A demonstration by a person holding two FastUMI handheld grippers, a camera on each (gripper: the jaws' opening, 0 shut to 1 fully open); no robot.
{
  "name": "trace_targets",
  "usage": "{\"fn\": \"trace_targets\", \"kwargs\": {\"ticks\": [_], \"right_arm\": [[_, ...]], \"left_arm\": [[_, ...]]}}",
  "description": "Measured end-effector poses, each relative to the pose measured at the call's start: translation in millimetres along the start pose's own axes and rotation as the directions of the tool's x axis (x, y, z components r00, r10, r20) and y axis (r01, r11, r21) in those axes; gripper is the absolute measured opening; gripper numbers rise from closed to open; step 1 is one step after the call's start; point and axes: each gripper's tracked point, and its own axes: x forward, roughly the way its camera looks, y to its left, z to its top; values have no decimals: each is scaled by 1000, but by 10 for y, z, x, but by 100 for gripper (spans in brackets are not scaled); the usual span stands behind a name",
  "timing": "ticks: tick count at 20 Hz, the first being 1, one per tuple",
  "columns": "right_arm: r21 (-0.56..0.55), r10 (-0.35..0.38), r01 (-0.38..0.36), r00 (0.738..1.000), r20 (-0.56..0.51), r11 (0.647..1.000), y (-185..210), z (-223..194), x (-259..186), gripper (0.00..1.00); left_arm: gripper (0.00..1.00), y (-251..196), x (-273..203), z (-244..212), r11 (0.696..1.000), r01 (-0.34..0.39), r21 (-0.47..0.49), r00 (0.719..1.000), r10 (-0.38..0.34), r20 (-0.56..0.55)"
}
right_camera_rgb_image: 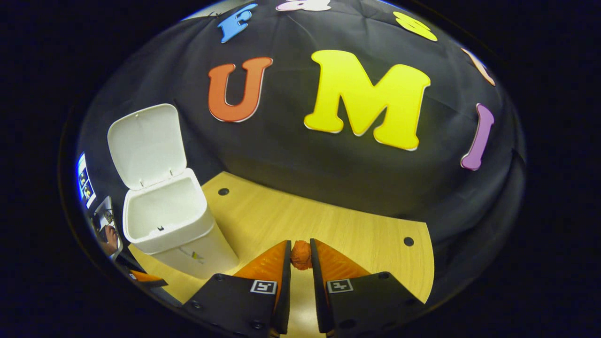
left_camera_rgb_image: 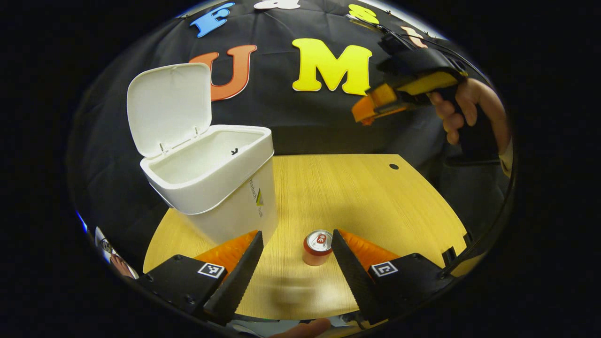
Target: Press the lid of the desktop garbage bin to open it, pick up the crumpled paper on the desktop and throw it into the bin, then pick up the pop can on the desktop and drop it into the bin, and finally close the garbage bin lid.
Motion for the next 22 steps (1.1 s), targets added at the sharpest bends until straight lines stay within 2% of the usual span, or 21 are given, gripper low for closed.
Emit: {"fn": "trace_targets", "kwargs": {"ticks": [5, 13, 18, 22], "right_arm": [[-77, 115, -111, 992, 54, 991, 730, 320, 11, 24], [-123, 293, -286, 955, 48, 950, 1951, 365, 106, 24], [-136, 321, -313, 946, 48, 940, 2333, 365, 158, 24], [-117, 373, -367, 927, 34, 923, 2585, 343, 123, 24]], "left_arm": [[97, 136, -65, -43, 1000, -10, -18, 1000, 10, -1], [97, 455, -222, -165, 997, -52, -54, 999, 52, 4], [97, 649, -299, -224, 994, -93, -58, 996, 93, 3], [97, 668, -304, -200, 995, -87, -52, 996, 88, 12]]}}
